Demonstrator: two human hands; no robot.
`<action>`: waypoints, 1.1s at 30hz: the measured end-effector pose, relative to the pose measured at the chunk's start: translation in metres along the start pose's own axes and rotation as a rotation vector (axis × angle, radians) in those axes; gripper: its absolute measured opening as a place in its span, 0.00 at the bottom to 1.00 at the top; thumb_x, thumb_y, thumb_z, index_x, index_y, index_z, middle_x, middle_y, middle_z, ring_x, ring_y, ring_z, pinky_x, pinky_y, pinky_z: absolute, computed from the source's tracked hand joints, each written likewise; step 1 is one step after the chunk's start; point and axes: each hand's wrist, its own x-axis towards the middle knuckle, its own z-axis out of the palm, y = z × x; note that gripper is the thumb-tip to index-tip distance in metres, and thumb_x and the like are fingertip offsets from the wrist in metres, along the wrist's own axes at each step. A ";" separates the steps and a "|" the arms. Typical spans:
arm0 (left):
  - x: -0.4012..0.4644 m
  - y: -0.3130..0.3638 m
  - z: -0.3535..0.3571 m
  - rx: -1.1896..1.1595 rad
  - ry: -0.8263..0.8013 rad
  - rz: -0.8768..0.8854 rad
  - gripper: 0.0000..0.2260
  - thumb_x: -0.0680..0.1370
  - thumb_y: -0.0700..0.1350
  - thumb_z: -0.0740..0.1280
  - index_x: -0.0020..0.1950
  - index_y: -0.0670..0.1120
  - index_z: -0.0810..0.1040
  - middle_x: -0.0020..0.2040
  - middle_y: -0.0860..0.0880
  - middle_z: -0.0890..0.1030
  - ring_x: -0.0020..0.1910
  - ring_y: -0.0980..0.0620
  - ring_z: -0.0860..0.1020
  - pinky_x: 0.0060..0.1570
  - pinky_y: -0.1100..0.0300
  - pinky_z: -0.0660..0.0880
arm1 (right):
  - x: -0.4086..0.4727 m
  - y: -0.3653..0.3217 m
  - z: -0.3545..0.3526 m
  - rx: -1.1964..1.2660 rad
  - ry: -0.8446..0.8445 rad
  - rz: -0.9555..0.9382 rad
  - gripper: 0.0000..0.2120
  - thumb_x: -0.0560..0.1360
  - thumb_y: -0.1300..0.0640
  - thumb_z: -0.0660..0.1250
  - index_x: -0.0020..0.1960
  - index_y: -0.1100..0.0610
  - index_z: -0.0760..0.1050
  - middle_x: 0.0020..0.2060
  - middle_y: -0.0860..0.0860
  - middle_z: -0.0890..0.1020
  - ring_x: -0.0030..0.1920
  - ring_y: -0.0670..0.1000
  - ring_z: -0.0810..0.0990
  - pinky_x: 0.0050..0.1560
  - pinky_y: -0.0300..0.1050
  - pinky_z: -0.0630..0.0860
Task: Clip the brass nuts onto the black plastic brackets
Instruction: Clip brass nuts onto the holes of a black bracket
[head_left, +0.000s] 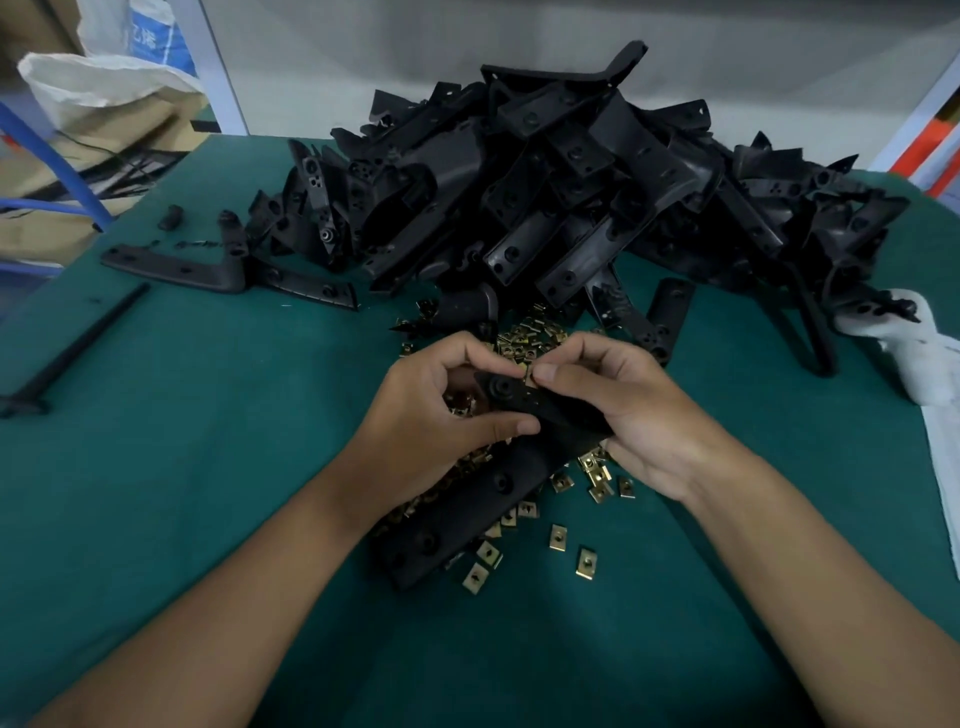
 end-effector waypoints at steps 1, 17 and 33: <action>0.000 0.000 0.000 0.010 -0.001 0.001 0.15 0.67 0.49 0.82 0.50 0.58 0.82 0.48 0.55 0.86 0.49 0.56 0.85 0.48 0.66 0.79 | 0.001 0.001 0.000 -0.007 0.003 -0.009 0.03 0.68 0.55 0.75 0.39 0.53 0.82 0.37 0.51 0.83 0.36 0.47 0.82 0.33 0.38 0.78; -0.001 -0.001 0.001 -0.056 -0.004 -0.008 0.18 0.70 0.47 0.80 0.58 0.57 0.82 0.50 0.53 0.86 0.51 0.53 0.84 0.53 0.58 0.81 | -0.001 0.004 -0.001 -0.157 0.021 -0.192 0.05 0.71 0.49 0.73 0.39 0.49 0.83 0.38 0.50 0.83 0.38 0.48 0.80 0.37 0.37 0.76; 0.002 -0.007 -0.002 -0.057 0.042 0.036 0.13 0.72 0.48 0.78 0.55 0.57 0.83 0.50 0.54 0.86 0.50 0.54 0.85 0.51 0.65 0.79 | -0.002 0.012 -0.007 -0.452 -0.037 -0.343 0.07 0.74 0.44 0.71 0.51 0.43 0.81 0.44 0.43 0.84 0.42 0.41 0.82 0.41 0.33 0.76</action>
